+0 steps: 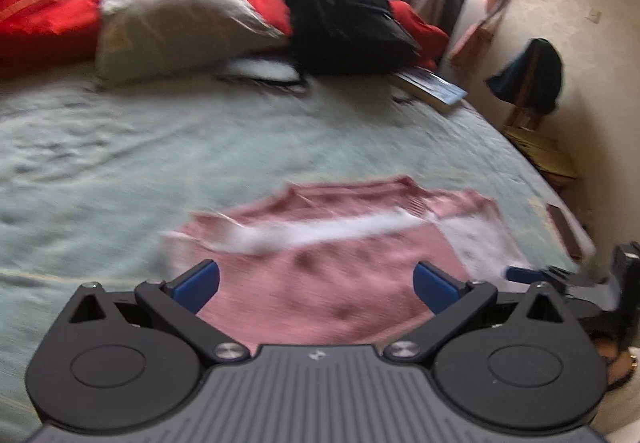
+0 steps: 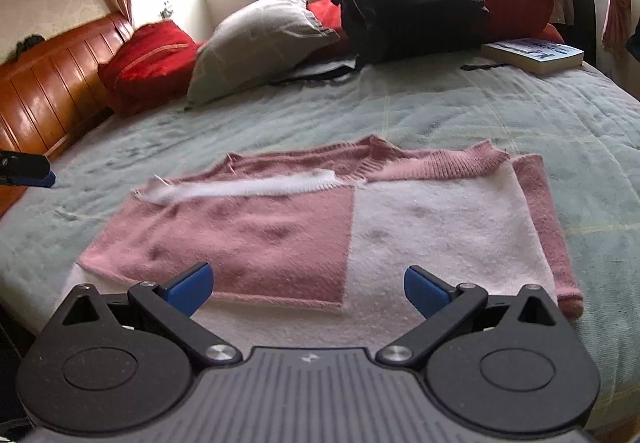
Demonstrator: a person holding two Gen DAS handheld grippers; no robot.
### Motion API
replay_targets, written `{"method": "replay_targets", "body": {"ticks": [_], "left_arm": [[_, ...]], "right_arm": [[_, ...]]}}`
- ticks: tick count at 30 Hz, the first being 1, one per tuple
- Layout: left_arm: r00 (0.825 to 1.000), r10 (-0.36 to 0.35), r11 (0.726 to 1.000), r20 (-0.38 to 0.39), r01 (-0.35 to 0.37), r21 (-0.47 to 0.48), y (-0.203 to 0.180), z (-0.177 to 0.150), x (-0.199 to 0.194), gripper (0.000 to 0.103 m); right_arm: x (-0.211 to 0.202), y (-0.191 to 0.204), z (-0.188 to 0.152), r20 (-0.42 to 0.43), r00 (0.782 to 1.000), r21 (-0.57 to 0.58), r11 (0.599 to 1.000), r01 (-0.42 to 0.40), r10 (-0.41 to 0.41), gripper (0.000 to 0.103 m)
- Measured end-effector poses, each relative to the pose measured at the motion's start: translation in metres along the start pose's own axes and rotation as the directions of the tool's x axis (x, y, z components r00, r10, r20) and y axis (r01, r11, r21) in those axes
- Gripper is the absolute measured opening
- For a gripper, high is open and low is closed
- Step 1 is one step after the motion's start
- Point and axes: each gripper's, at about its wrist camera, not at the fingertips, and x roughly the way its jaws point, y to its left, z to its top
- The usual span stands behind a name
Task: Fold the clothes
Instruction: 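Roll the left gripper sideways and lower it to the sweater's folded side edge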
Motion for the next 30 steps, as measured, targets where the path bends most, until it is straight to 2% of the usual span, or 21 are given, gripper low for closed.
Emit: {"method": "replay_targets", "body": {"ticks": [2, 5, 8, 11, 14, 15, 18, 19, 20, 24, 25, 30], "left_arm": [[1.0, 0.01, 1.0, 0.013, -0.01, -0.003, 0.011, 0.006, -0.006, 0.102], [1.0, 0.001, 0.997, -0.021, -0.003, -0.071, 0.029, 0.006, 0.001, 0.102], [0.998, 0.0, 0.995, -0.067, -0.007, -0.101, 0.038, -0.002, 0.015, 0.102], [0.994, 0.007, 0.995, -0.107, -0.017, -0.093, 0.041, -0.005, 0.026, 0.102], [0.992, -0.003, 0.997, -0.124, -0.007, -0.074, 0.041, -0.003, 0.03, 0.102], [0.992, -0.004, 0.998, -0.127, -0.005, -0.068, 0.04, -0.002, 0.031, 0.102], [0.992, -0.005, 0.998, -0.123, -0.002, -0.057, 0.038, 0.0, 0.031, 0.102], [0.993, -0.009, 0.999, -0.121, 0.003, -0.054, 0.037, -0.001, 0.031, 0.102], [0.993, -0.013, 0.999, -0.119, 0.007, -0.051, 0.037, -0.001, 0.031, 0.102], [0.992, -0.032, 0.998, -0.123, 0.025, -0.056, 0.039, -0.004, 0.035, 0.102], [0.991, -0.032, 0.998, -0.127, 0.025, -0.057, 0.04, -0.006, 0.037, 0.102], [0.988, -0.039, 0.997, -0.149, 0.029, -0.07, 0.046, -0.009, 0.047, 0.102]], "right_arm": [[0.0, 0.003, 0.002, 0.008, 0.999, 0.014, 0.999, -0.031, 0.03, 0.103], [0.007, 0.014, 0.005, -0.013, 0.996, 0.012, 0.996, -0.085, 0.085, 0.103], [0.02, 0.034, 0.008, -0.067, 0.977, -0.01, 0.979, -0.202, 0.201, 0.103], [0.038, 0.066, 0.012, -0.152, 0.935, -0.061, 0.941, -0.332, 0.32, 0.103], [0.057, 0.115, 0.014, -0.24, 0.896, -0.215, 0.88, -0.424, 0.374, 0.103], [0.062, 0.13, 0.013, -0.265, 0.877, -0.256, 0.848, -0.464, 0.399, 0.103], [0.075, 0.168, 0.011, -0.341, 0.801, -0.311, 0.745, -0.59, 0.492, 0.103], [0.08, 0.179, 0.01, -0.367, 0.777, -0.319, 0.716, -0.621, 0.511, 0.103], [0.085, 0.188, 0.009, -0.387, 0.763, -0.325, 0.698, -0.638, 0.517, 0.103], [0.105, 0.216, -0.003, -0.456, 0.722, -0.322, 0.659, -0.68, 0.521, 0.103], [0.109, 0.219, -0.006, -0.47, 0.716, -0.315, 0.659, -0.683, 0.516, 0.103], [0.117, 0.219, -0.018, -0.484, 0.72, -0.323, 0.664, -0.675, 0.497, 0.103]]}}
